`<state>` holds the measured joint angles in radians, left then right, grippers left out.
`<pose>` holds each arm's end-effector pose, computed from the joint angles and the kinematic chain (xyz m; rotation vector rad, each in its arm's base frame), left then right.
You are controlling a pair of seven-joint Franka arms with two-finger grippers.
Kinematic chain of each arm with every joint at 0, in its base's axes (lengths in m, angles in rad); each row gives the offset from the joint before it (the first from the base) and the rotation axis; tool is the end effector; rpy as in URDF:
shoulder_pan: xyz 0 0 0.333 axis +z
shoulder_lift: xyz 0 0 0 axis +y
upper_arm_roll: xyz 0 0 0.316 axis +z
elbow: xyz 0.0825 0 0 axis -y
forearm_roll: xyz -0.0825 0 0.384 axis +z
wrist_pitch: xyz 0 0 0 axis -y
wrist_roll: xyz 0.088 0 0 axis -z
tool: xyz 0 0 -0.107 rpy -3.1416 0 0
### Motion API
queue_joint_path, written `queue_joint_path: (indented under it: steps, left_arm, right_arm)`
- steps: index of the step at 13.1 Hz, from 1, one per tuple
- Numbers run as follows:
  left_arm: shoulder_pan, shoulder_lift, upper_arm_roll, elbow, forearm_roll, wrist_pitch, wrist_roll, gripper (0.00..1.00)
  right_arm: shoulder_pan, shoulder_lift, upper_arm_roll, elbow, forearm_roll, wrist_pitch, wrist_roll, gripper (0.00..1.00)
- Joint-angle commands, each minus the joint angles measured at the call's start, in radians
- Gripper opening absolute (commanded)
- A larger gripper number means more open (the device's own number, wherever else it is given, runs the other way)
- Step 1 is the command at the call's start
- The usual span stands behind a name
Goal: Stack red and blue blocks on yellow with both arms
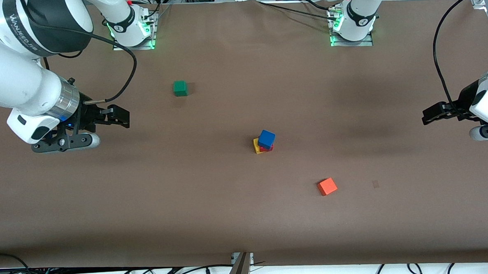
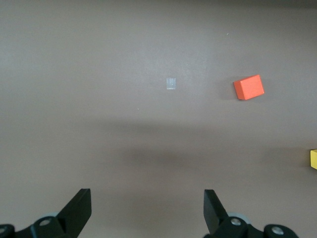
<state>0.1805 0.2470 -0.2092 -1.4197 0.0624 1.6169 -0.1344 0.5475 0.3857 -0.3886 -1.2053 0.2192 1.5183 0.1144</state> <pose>0.6291 0.0036 0.5562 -3.1215 -0.1663 0.0679 0.6328 0.1781 0.5704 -3.0699 -0.1131 0.0881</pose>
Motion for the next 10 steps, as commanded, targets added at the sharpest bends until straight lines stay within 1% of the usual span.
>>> queue_joint_path:
  steps: [1,10]
  left_arm:
    - [0.0,0.009,0.001,0.024,-0.016,-0.005,-0.004,1.0]
    - [0.0,0.009,0.001,0.024,-0.016,-0.005,-0.002,1.0]
  right_arm:
    - [0.005,-0.013,0.001,-0.011,-0.018,0.008,-0.009,1.0]
    - [0.006,-0.013,0.002,-0.011,-0.038,0.017,-0.007,1.0]
